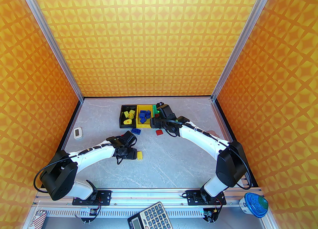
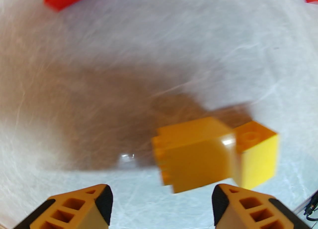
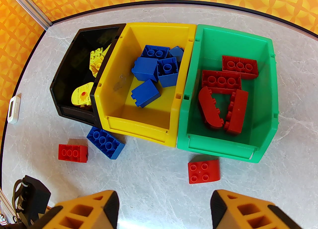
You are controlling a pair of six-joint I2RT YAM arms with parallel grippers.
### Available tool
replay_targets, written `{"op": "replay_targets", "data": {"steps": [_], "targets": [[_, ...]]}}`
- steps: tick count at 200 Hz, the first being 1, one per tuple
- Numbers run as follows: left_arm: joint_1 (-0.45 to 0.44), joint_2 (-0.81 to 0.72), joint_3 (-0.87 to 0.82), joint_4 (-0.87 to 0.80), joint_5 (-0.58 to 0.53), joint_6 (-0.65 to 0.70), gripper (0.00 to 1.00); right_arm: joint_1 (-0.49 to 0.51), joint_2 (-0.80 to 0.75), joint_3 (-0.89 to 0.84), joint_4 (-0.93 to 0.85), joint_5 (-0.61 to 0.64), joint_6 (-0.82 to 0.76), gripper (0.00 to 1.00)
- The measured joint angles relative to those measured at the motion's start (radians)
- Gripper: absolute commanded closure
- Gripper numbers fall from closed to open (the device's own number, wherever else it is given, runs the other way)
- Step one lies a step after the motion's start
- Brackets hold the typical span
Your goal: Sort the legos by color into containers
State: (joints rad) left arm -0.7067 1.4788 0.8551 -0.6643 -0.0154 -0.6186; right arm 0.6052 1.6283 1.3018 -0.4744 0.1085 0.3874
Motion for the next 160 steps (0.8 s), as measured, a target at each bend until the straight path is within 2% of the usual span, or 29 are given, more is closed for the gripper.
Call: {"op": "replay_targets", "data": {"steps": [112, 160], "targets": [[0.000, 0.082, 0.023, 0.049, 0.030, 0.021, 0.29, 0.000, -0.007, -0.013, 0.000, 0.021, 0.000, 0.34], [0.000, 0.144, 0.066, 0.055, 0.027, 0.021, 0.38, 0.000, -0.008, -0.013, -0.001, 0.027, 0.000, 0.33]]}}
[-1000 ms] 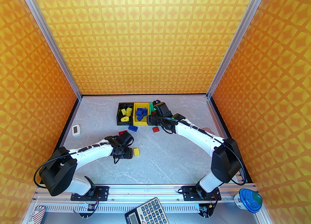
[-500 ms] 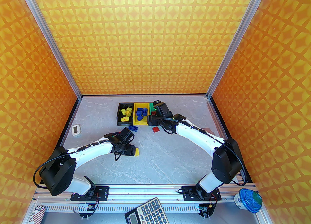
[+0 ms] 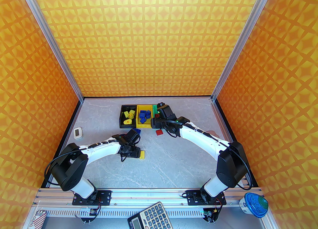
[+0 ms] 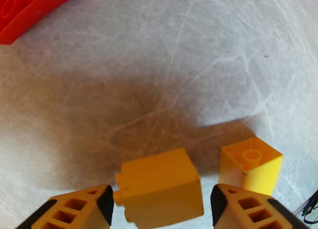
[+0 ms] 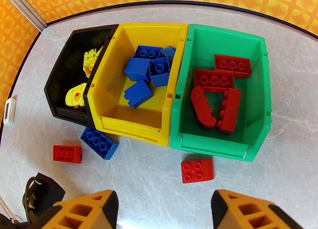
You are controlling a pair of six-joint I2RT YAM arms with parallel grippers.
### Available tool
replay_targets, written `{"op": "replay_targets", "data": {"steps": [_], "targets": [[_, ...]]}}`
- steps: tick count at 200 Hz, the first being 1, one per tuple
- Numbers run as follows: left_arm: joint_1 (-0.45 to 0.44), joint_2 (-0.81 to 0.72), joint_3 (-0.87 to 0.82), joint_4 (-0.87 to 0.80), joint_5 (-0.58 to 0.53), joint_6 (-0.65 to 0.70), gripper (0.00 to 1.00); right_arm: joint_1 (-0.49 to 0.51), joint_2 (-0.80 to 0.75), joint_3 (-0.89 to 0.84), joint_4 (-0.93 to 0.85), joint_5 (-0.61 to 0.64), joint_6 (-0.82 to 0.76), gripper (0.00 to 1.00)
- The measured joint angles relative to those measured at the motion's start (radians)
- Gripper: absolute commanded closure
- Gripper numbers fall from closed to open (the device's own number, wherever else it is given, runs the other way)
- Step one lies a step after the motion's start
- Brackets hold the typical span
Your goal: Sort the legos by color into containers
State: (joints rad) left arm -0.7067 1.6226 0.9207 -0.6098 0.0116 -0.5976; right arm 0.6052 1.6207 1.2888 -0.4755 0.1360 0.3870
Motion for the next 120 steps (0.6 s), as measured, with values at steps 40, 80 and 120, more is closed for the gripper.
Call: {"op": "replay_targets", "data": {"steps": [40, 80, 120], "targets": [[0.000, 0.023, 0.023, -0.005, -0.017, 0.003, 0.52, 0.000, -0.003, -0.002, -0.003, 0.009, 0.000, 0.33], [0.000, 0.023, 0.048, -0.018, -0.033, 0.008, 0.57, 0.000, -0.026, -0.021, -0.008, 0.019, 0.000, 0.33], [0.066, 0.023, 0.165, -0.074, -0.064, 0.055, 0.56, 0.000, -0.058, -0.050, -0.006, 0.026, 0.000, 0.33]]}}
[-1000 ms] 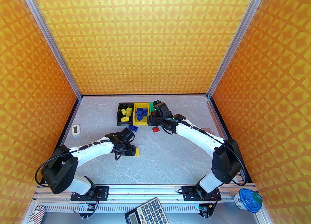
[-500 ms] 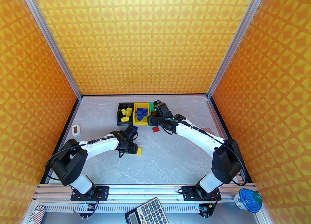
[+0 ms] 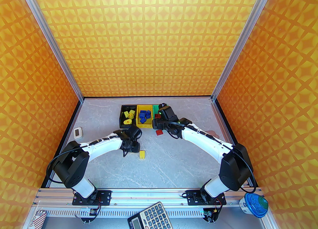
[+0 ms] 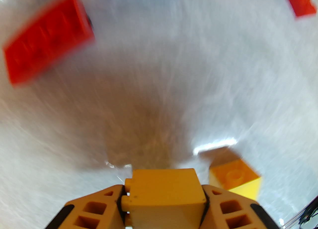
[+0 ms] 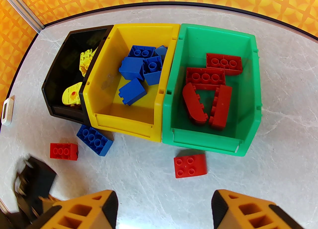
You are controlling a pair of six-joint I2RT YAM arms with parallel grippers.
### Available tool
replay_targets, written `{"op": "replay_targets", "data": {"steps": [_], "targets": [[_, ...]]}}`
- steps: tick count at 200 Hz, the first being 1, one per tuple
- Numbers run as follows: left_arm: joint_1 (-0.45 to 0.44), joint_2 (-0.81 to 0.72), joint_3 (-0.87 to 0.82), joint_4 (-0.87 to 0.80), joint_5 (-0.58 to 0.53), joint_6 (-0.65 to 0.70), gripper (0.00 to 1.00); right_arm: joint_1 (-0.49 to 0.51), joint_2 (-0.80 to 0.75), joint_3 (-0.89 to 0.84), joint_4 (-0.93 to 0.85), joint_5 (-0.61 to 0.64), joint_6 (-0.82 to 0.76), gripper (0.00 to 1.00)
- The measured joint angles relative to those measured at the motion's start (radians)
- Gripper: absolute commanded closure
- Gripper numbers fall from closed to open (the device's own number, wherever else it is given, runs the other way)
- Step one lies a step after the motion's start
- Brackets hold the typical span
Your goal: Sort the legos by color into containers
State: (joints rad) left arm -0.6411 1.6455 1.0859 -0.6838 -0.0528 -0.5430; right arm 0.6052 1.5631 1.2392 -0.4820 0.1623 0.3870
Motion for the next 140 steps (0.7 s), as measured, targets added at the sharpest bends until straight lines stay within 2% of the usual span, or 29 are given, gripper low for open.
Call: {"op": "replay_targets", "data": {"steps": [40, 65, 75, 97, 140], "targets": [[0.151, 0.028, 0.231, -0.020, -0.045, 0.074, 0.56, 0.000, -0.055, -0.058, -0.003, 0.015, 0.000, 0.32], [0.199, 0.052, 0.302, 0.000, -0.062, 0.105, 0.56, 0.000, -0.075, -0.068, -0.009, 0.020, 0.000, 0.32], [0.218, 0.101, 0.381, -0.063, -0.064, 0.126, 0.57, 0.000, -0.087, -0.081, -0.002, 0.023, 0.000, 0.32], [0.262, 0.245, 0.578, -0.042, -0.065, 0.159, 0.57, 0.000, -0.128, -0.120, -0.011, 0.023, 0.000, 0.33], [0.338, 0.420, 0.774, -0.046, -0.068, 0.194, 0.58, 0.000, -0.177, -0.155, -0.015, 0.022, 0.000, 0.32]]}}
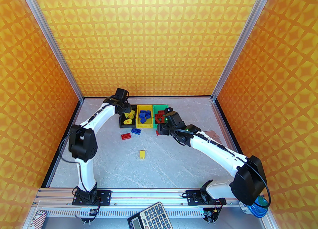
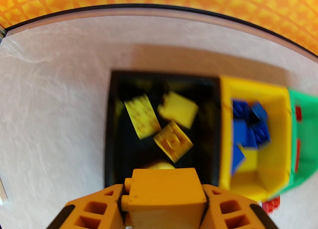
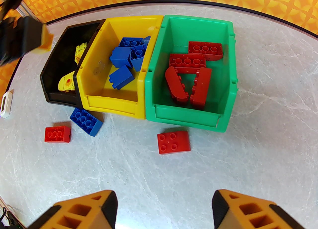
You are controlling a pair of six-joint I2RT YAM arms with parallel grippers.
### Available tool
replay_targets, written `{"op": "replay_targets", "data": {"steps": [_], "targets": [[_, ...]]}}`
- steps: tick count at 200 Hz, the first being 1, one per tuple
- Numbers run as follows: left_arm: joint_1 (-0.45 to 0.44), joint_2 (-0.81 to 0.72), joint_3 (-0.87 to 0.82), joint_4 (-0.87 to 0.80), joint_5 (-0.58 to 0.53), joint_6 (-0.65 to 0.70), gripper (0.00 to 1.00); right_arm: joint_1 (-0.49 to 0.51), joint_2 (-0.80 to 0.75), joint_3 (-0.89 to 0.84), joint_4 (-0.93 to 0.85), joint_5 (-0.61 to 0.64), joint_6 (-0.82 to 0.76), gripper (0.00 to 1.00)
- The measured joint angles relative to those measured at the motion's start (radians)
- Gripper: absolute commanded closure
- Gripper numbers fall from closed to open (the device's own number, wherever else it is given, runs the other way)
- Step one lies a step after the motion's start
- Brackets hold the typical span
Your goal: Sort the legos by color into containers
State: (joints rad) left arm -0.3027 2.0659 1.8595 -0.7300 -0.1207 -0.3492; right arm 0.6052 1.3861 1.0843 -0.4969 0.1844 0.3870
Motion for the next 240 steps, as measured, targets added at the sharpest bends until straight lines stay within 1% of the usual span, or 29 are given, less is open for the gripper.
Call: {"op": "replay_targets", "data": {"steps": [29, 64, 71, 83, 93, 113, 154, 173, 188, 215, 240], "targets": [[0.023, 0.082, 0.069, -0.003, 0.000, 0.016, 0.59, 0.000, -0.025, -0.033, 0.000, -0.001, 0.000, 0.32], [0.027, 0.119, 0.115, -0.019, 0.007, 0.031, 0.57, 0.000, -0.032, -0.044, -0.001, -0.001, 0.000, 0.32], [0.027, 0.123, 0.125, -0.023, 0.008, 0.034, 0.53, 0.000, -0.032, -0.044, -0.001, -0.001, 0.000, 0.32], [0.027, 0.132, 0.149, -0.027, 0.010, 0.043, 0.37, 0.000, -0.033, -0.044, -0.001, -0.001, 0.000, 0.32], [0.027, 0.137, 0.165, -0.031, 0.012, 0.044, 0.31, 0.000, -0.033, -0.044, -0.001, -0.001, 0.001, 0.32], [0.027, 0.140, 0.191, -0.040, 0.014, 0.054, 0.26, 0.000, -0.035, -0.047, 0.000, -0.001, 0.001, 0.32], [0.027, 0.138, 0.193, -0.050, 0.015, 0.056, 0.25, 0.000, -0.040, -0.052, -0.001, -0.001, 0.001, 0.31], [0.027, 0.098, 0.138, -0.049, 0.015, 0.054, 0.25, 0.000, -0.040, -0.053, -0.001, -0.001, 0.001, 0.30], [0.024, 0.039, 0.068, -0.045, 0.016, 0.048, 0.25, 0.000, -0.036, -0.053, 0.000, -0.001, 0.001, 0.30], [0.007, -0.115, -0.090, -0.031, 0.018, 0.032, 0.25, 0.000, -0.003, -0.053, 0.002, -0.007, 0.000, 0.30], [-0.031, -0.261, -0.241, -0.002, 0.019, 0.008, 0.24, 0.000, 0.034, -0.053, 0.012, -0.032, 0.000, 0.30]]}}
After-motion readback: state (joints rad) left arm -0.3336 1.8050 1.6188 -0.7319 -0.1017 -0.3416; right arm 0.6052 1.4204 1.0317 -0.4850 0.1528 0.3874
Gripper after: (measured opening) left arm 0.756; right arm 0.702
